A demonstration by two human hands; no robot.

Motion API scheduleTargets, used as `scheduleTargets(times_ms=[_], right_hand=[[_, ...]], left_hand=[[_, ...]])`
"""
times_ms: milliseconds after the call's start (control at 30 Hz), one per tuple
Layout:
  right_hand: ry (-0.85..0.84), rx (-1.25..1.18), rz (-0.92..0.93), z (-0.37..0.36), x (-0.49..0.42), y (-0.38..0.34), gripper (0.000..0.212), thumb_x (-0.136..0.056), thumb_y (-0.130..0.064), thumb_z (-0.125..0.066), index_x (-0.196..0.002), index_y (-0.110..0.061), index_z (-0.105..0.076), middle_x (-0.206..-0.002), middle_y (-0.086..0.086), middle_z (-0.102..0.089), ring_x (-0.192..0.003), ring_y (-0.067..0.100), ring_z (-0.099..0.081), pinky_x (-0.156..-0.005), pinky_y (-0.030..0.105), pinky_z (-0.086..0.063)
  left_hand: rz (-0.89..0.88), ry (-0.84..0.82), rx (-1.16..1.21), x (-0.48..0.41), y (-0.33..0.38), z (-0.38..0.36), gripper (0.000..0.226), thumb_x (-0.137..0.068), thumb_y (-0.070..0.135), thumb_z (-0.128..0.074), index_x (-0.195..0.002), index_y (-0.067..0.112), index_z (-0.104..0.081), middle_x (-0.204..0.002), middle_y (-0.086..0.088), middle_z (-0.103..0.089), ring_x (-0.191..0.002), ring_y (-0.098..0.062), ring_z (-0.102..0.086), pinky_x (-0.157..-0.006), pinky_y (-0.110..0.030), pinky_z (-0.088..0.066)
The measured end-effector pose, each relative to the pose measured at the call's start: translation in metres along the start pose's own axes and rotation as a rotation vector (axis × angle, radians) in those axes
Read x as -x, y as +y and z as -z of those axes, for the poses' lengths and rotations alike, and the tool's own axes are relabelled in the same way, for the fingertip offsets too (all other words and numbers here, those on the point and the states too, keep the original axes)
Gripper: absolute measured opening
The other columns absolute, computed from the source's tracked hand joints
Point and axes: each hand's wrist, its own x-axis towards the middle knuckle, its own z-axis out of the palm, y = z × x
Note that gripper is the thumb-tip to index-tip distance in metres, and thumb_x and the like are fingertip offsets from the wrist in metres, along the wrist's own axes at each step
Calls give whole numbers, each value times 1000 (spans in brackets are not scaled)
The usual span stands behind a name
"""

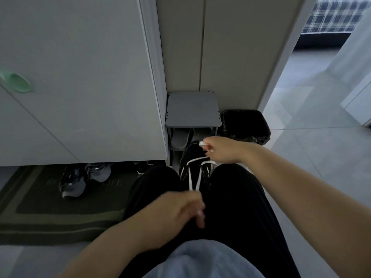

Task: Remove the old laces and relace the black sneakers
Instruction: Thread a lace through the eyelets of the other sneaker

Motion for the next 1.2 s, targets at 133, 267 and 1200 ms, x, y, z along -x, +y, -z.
scheduleTargets(times_ms=[133, 267, 1200], right_hand=[[253, -179, 91, 40, 18, -18, 20, -88, -11, -55, -72, -22, -50, -69, -6, -54, -68, 9, -63, -63, 27, -44], [484, -65, 223, 99, 60, -57, 25, -81, -14, -59, -59, -17, -46, -51, -10, -48, -50, 0, -43, -53, 14, -36], [-66, -326, -49, 76, 12, -43, 57, -100, -48, -22, -100, -14, -67, -92, 2, -75, -31, 7, -27, -52, 23, -38]], left_hand=[[165, 535, 121, -17, -29, 32, 33, -98, 28, -38, -67, 17, -41, -51, 2, -45, -49, -14, -49, -70, -44, -56], [375, 492, -164, -41, -48, 40, 28, -97, 31, -40, -74, 17, -32, -64, 0, -47, -58, -16, -47, -54, -28, -38], [357, 348, 244, -15, -29, 37, 29, -96, 26, -44, -72, 10, -42, -52, -2, -44, -45, -12, -42, -66, -38, -57]])
